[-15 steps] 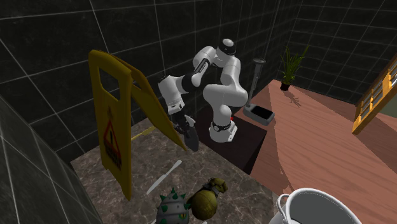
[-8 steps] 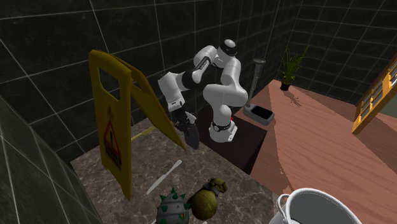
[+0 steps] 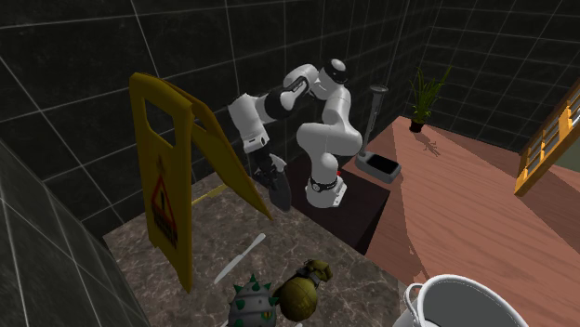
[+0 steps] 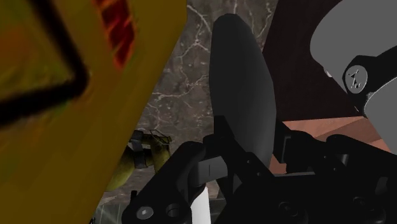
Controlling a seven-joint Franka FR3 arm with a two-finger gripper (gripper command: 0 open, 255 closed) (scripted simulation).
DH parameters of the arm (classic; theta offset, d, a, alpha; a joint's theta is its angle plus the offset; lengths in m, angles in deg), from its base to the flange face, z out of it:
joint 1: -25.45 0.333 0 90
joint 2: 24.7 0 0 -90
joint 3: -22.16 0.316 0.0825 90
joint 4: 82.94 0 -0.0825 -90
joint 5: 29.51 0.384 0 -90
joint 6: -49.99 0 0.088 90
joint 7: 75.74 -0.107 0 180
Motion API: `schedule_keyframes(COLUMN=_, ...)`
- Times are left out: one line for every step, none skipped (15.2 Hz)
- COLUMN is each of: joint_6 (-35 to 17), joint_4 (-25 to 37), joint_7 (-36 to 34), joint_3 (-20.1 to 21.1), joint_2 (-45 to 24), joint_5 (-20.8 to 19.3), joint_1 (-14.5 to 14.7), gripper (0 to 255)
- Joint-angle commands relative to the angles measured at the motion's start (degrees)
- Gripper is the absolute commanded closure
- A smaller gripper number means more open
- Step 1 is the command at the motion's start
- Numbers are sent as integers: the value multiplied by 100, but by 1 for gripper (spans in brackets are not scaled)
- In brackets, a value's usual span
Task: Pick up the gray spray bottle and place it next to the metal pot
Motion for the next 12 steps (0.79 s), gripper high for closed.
schedule_keyframes(joint_6=140, joint_4=78, joint_7=-58, joint_3=179, joint_2=66, joint_5=148, joint_1=17, gripper=255)
schedule_keyframes(joint_6=199, joint_4=124, joint_7=-85, joint_3=256, joint_2=87, joint_5=214, joint_1=35, gripper=255)
schedule_keyframes(joint_6=258, joint_4=171, joint_7=-112, joint_3=332, joint_2=106, joint_5=279, joint_1=55, gripper=255)
schedule_keyframes(joint_6=315, joint_4=219, joint_7=-140, joint_3=407, joint_2=123, joint_5=342, joint_1=76, gripper=255)
schedule_keyframes(joint_6=371, joint_4=269, joint_7=-167, joint_3=480, joint_2=138, joint_5=405, joint_1=98, gripper=255)
schedule_keyframes(joint_6=426, joint_4=320, joint_7=-194, joint_3=552, joint_2=151, joint_5=467, joint_1=121, gripper=255)
schedule_keyframes(joint_6=480, joint_4=372, joint_7=-221, joint_3=623, joint_2=162, joint_5=528, joint_1=145, gripper=255)
schedule_keyframes(joint_6=533, joint_4=425, joint_7=-248, joint_3=692, joint_2=171, joint_5=589, joint_1=169, gripper=255)
schedule_keyframes(joint_6=586, joint_4=479, joint_7=-274, joint_3=760, joint_2=178, joint_5=648, joint_1=194, gripper=255)
schedule_keyframes(joint_6=637, joint_4=534, joint_7=-301, joint_3=827, joint_2=183, joint_5=706, joint_1=219, gripper=255)
schedule_keyframes(joint_6=688, joint_4=590, joint_7=-327, joint_3=892, joint_2=186, joint_5=764, joint_1=245, gripper=255)
schedule_keyframes(joint_6=738, joint_4=647, joint_7=-353, joint_3=957, joint_2=187, joint_5=821, joint_1=271, gripper=255)
